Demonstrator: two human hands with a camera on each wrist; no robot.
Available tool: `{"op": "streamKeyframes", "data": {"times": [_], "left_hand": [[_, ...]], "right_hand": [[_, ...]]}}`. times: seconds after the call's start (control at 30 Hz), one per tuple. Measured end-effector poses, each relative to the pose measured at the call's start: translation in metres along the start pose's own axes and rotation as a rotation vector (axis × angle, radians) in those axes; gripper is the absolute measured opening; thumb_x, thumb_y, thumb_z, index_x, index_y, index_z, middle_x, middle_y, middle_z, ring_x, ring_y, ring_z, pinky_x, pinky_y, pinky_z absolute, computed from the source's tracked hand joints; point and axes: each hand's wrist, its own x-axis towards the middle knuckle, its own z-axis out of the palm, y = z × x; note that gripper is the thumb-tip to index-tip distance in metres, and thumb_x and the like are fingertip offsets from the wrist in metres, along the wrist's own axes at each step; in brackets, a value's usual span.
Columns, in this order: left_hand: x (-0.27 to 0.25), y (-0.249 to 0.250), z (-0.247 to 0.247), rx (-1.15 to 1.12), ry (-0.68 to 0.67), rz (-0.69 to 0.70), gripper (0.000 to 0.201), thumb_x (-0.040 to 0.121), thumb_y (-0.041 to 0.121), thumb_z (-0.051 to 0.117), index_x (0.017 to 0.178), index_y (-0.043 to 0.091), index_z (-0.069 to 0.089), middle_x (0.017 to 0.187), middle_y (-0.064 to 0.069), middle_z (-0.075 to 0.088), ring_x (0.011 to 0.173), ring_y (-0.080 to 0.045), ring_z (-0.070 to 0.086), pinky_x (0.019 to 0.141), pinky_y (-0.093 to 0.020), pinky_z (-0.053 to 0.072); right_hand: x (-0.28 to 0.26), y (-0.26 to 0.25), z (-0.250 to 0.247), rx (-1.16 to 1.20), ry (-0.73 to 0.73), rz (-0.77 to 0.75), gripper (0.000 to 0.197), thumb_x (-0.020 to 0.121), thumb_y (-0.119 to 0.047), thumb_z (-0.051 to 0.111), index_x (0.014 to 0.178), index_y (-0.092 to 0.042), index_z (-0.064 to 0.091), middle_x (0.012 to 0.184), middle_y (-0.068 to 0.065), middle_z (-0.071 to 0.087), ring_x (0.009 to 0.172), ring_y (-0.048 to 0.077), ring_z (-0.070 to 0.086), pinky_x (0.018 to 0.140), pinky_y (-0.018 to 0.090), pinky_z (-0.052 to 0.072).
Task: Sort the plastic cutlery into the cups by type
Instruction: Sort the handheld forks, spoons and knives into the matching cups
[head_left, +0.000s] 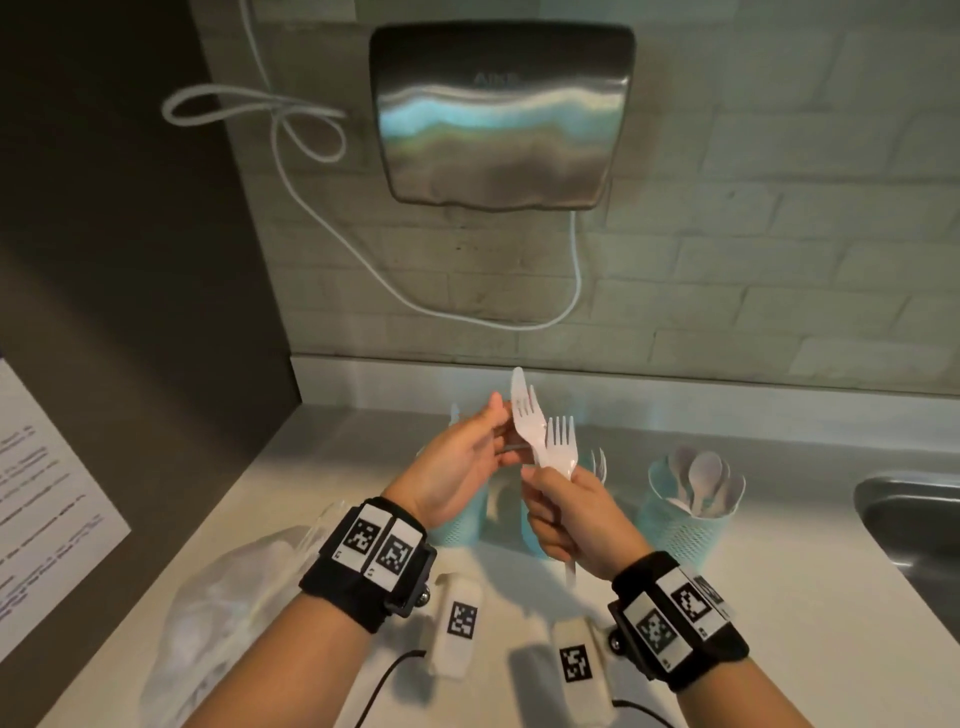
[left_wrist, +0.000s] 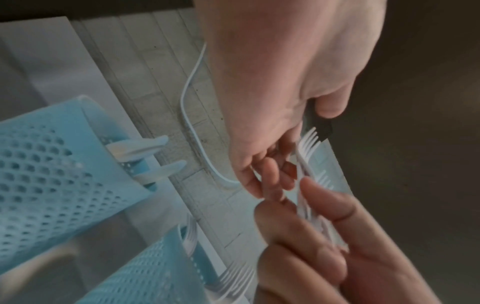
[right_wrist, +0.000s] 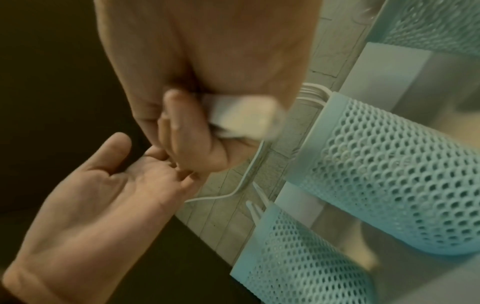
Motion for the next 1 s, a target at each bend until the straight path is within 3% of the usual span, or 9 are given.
{"op": "streamKeyframes", "data": {"times": [0.07, 0.2, 0.27, 0.37, 0.57, 0.67, 0.73, 0.8, 1.0], "left_hand": [[0.001, -0.006, -0.001, -0.042, -0.017, 0.009, 0.040, 0.094, 0.031, 0.041, 0.122, 0.006, 0.055, 0.093, -0.003, 0.061, 0.069, -0.008, 0.049, 0.071, -0.020, 0.047], [0.007, -0.014, 0.002, 0.184, 0.128, 0.115, 0.034, 0.096, 0.001, 0.040, 0.127, 0.004, 0.053, 0.089, 0.000, 0.067, 0.075, -0.006, 0.065, 0.073, -0.018, 0.051], [0.011, -0.010, 0.003, 0.184, 0.250, 0.173, 0.029, 0.096, 0.000, 0.040, 0.119, 0.004, 0.057, 0.086, -0.003, 0.062, 0.076, -0.009, 0.067, 0.070, -0.019, 0.054], [0.013, 0.009, -0.002, 0.124, 0.410, 0.291, 0.021, 0.098, 0.002, 0.039, 0.098, 0.010, 0.058, 0.082, -0.006, 0.060, 0.075, -0.016, 0.066, 0.066, -0.024, 0.057], [0.006, 0.036, -0.025, 0.399, 0.656, 0.427, 0.017, 0.101, 0.010, 0.035, 0.099, 0.014, 0.051, 0.087, -0.001, 0.064, 0.084, -0.011, 0.064, 0.070, -0.023, 0.055], [0.008, 0.020, -0.040, 0.567, 0.683, 0.292, 0.014, 0.100, 0.011, 0.037, 0.102, 0.013, 0.051, 0.087, -0.001, 0.062, 0.089, -0.020, 0.064, 0.078, -0.030, 0.053], [0.010, 0.001, -0.050, 0.755, 0.645, 0.137, 0.013, 0.098, 0.011, 0.041, 0.106, 0.015, 0.051, 0.095, -0.003, 0.063, 0.097, -0.025, 0.063, 0.081, -0.032, 0.049], [0.005, -0.014, -0.055, 0.988, 0.600, 0.017, 0.020, 0.095, 0.015, 0.047, 0.116, 0.016, 0.049, 0.106, -0.006, 0.063, 0.102, -0.026, 0.062, 0.083, -0.034, 0.048], [-0.037, -0.006, -0.048, 1.178, 0.642, 0.128, 0.037, 0.092, 0.025, 0.055, 0.128, 0.020, 0.046, 0.116, -0.001, 0.056, 0.103, -0.017, 0.057, 0.085, -0.030, 0.046]], "right_hand": [[0.000, 0.000, -0.004, 0.021, -0.032, 0.007, 0.034, 0.098, -0.019, 0.035, 0.067, -0.010, 0.045, 0.052, 0.002, 0.035, 0.032, 0.010, 0.021, 0.033, 0.015, 0.019], [0.003, 0.005, -0.011, -0.008, -0.056, -0.066, 0.037, 0.090, -0.031, 0.040, 0.067, -0.008, 0.056, 0.053, 0.011, 0.041, 0.037, 0.019, 0.035, 0.040, 0.026, 0.032], [0.007, 0.005, -0.013, -0.016, 0.023, -0.154, 0.033, 0.094, -0.025, 0.038, 0.083, -0.009, 0.065, 0.062, 0.011, 0.054, 0.050, 0.022, 0.050, 0.052, 0.032, 0.045], [0.013, -0.007, -0.017, -0.080, 0.190, -0.296, 0.029, 0.101, -0.013, 0.037, 0.103, -0.008, 0.065, 0.082, 0.008, 0.063, 0.073, 0.019, 0.059, 0.069, 0.028, 0.053], [0.027, -0.026, -0.019, -0.238, 0.397, -0.504, 0.018, 0.098, -0.020, 0.046, 0.095, -0.015, 0.064, 0.063, -0.010, 0.047, 0.058, 0.006, 0.045, 0.062, 0.020, 0.040], [0.041, -0.017, -0.014, -0.360, 0.426, -0.416, 0.010, 0.093, -0.023, 0.055, 0.091, -0.021, 0.065, 0.079, -0.013, 0.062, 0.074, -0.002, 0.057, 0.075, 0.024, 0.046], [0.050, -0.004, -0.015, -0.451, 0.428, -0.309, 0.005, 0.090, -0.023, 0.062, 0.093, -0.025, 0.064, 0.088, -0.005, 0.067, 0.086, 0.012, 0.063, 0.082, 0.034, 0.049], [0.056, 0.009, -0.018, -0.633, 0.425, -0.172, 0.021, 0.087, -0.019, 0.065, 0.107, -0.018, 0.062, 0.090, 0.001, 0.065, 0.088, 0.022, 0.062, 0.079, 0.031, 0.047], [0.056, 0.010, -0.023, -0.750, 0.433, -0.057, 0.042, 0.079, -0.014, 0.072, 0.119, -0.009, 0.057, 0.095, 0.009, 0.067, 0.091, 0.026, 0.064, 0.087, 0.040, 0.053]]}}
